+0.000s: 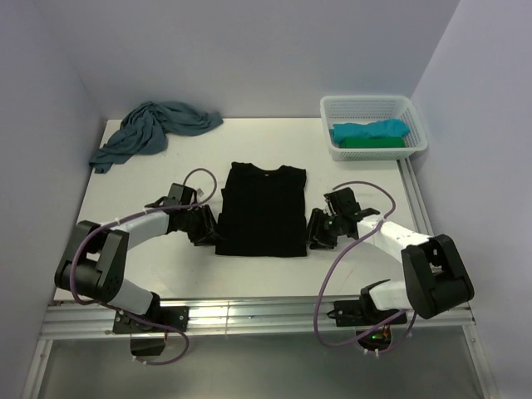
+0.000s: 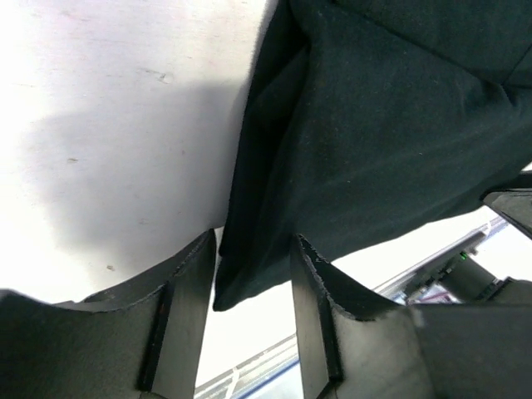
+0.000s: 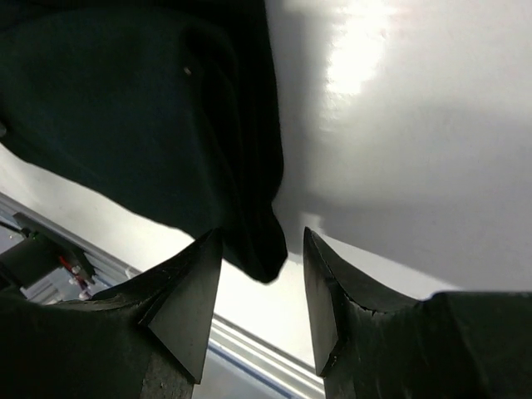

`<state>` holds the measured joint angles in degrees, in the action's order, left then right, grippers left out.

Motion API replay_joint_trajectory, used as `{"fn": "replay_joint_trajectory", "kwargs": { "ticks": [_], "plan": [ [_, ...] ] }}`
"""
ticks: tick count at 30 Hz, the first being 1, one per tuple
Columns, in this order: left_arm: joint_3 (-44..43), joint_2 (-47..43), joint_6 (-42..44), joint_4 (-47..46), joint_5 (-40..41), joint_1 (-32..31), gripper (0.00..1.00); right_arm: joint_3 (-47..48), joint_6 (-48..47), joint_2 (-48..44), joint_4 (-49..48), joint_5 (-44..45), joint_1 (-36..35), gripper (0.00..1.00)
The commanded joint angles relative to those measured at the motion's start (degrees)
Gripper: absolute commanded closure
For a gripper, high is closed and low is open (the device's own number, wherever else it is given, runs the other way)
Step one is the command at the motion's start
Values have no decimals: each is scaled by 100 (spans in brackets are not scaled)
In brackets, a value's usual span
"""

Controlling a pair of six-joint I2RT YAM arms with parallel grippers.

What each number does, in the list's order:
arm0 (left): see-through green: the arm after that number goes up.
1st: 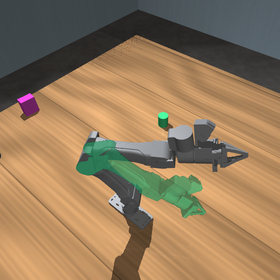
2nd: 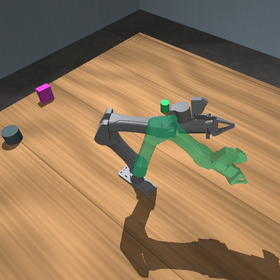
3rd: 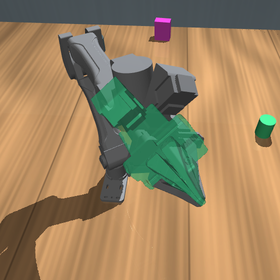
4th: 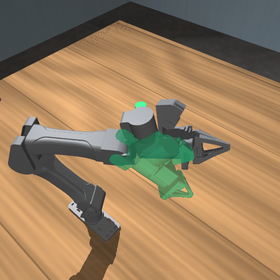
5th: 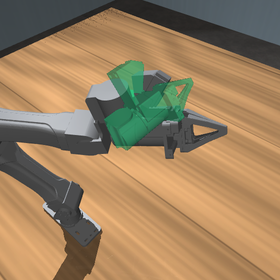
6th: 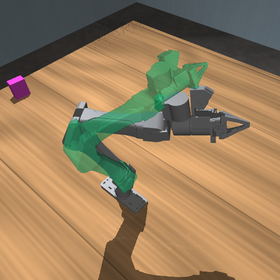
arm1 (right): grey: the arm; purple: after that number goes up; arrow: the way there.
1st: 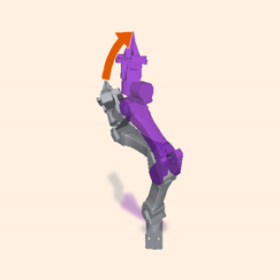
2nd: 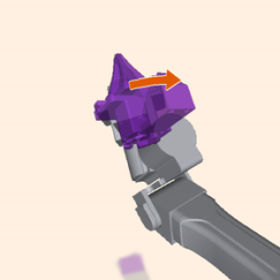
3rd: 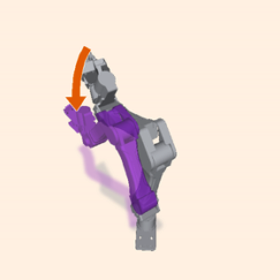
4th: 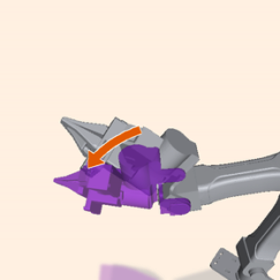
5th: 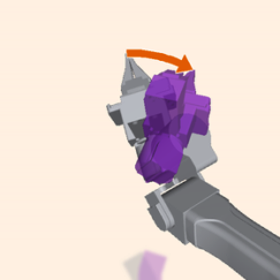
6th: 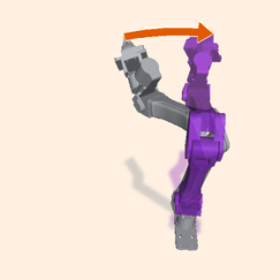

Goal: Roll the t-shirts
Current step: Roll the tshirt

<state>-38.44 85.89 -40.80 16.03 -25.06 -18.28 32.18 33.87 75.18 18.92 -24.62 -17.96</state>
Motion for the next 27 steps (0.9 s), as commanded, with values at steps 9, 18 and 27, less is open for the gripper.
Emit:
{"fn": "replay_joint_trajectory", "kwargs": {
  "ticks": [9,18,27],
  "plan": [
    [56,-335,72,295,563,-254,48,-115,146,68,-354,370,-393,51],
    [161,-389,-77,418,677,-334,51,-309,182,32,-424,309,-393,55],
    [-137,165,-130,444,678,-597,100,-90,50,138,-74,344,-402,100]
  ]
}}
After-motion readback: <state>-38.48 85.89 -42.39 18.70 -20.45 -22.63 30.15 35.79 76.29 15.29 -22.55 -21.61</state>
